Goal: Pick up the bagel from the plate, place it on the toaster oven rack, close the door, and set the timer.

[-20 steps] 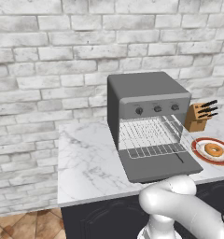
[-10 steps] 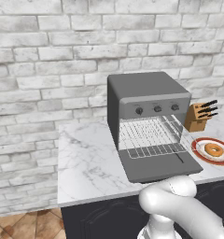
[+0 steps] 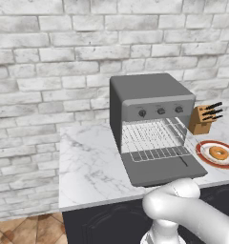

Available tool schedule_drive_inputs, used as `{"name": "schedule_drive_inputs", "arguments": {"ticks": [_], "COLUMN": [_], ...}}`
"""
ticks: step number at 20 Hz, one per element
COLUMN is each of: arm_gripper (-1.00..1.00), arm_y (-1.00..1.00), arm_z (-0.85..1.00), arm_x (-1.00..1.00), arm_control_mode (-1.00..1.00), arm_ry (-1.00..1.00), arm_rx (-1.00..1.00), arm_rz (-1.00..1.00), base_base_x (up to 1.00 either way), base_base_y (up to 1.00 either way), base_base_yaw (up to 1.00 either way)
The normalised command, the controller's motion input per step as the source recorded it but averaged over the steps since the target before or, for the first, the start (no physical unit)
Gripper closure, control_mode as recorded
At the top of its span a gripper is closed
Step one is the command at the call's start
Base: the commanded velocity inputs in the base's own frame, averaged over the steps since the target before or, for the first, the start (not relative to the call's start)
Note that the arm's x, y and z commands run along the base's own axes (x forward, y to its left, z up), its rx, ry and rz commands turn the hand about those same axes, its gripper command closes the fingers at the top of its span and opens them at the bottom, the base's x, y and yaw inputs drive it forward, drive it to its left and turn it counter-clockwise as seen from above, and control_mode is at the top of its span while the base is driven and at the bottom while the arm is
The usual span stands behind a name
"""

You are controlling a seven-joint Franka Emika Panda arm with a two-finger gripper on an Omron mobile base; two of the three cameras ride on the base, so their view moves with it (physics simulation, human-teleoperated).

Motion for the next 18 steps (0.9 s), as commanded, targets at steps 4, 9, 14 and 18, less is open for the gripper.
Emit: {"name": "schedule_drive_inputs", "arguments": {"ticks": [4, 9, 14, 18], "arm_gripper": [-1.00, -1.00, -1.00, -1.00], "arm_y": [-0.33, -0.32, -0.20, -0.01], "arm_z": [-0.26, -0.30, -0.30, -0.27], "arm_x": [0.35, 0.21, 0.12, 0.16], "arm_control_mode": [-1.00, -1.00, -1.00, -1.00], "arm_ry": [0.00, 0.00, 0.00, -0.01], "arm_rx": [0.00, 0.00, 0.00, 0.00], "arm_rz": [0.10, 0.12, 0.12, 0.11], "base_base_x": [0.00, 0.00, 0.00, 0.00], "base_base_y": [0.00, 0.00, 0.00, 0.00], "base_base_yaw": [0.00, 0.00, 0.00, 0.00]}}
